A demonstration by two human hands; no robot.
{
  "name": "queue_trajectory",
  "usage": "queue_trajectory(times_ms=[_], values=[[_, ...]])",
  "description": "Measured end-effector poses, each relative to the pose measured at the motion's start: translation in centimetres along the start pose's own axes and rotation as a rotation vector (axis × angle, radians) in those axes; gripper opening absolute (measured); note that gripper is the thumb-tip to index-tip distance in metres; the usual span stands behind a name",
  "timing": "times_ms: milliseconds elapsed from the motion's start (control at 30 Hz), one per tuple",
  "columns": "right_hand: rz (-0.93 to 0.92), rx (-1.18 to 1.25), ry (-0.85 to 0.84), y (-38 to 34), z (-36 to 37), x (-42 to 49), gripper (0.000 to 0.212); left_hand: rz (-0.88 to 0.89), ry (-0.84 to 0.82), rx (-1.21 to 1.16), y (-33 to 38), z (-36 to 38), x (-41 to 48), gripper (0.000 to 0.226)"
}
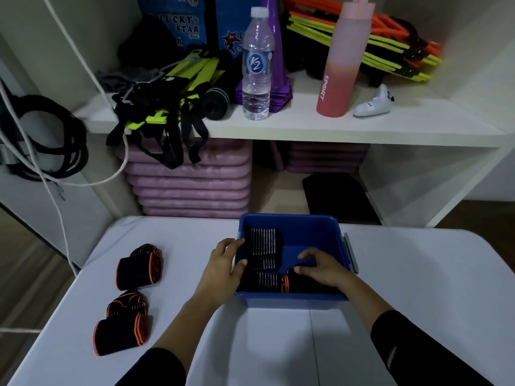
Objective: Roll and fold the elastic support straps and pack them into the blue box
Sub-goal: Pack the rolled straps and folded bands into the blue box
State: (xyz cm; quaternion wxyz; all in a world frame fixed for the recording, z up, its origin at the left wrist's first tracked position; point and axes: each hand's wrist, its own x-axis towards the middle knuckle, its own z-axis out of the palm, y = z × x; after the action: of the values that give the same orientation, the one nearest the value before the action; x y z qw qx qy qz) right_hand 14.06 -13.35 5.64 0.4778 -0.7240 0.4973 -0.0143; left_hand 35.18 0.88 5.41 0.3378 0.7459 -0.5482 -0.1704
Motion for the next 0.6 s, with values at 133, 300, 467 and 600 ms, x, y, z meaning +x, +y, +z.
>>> queue_trajectory(times_ms=[133,300,467,600], values=[[-0.317,-0.05,0.367,-3.6,2.1,-0.8,0.023,-0.049,0.171,-0.082,-1.7,-2.1,-1.6,0.029],[-0.656,0.183,0.32,-10.8,10.3,-4.2,0.02,-0.269,0.46,-0.077,-6.3,-6.2,-5.9,0.032],[-0.453,0.104,-0.141,-13.0,20.5,-3.6,0.026,-0.591,0.639,-0.003,-11.6,-9.4,-10.6,0.027],[-0.312,-0.028,-0.345,-13.3,26.3,-2.1,0.052,-0.704,0.575,-0.07,-14.9,-10.2,-13.6,0.028]])
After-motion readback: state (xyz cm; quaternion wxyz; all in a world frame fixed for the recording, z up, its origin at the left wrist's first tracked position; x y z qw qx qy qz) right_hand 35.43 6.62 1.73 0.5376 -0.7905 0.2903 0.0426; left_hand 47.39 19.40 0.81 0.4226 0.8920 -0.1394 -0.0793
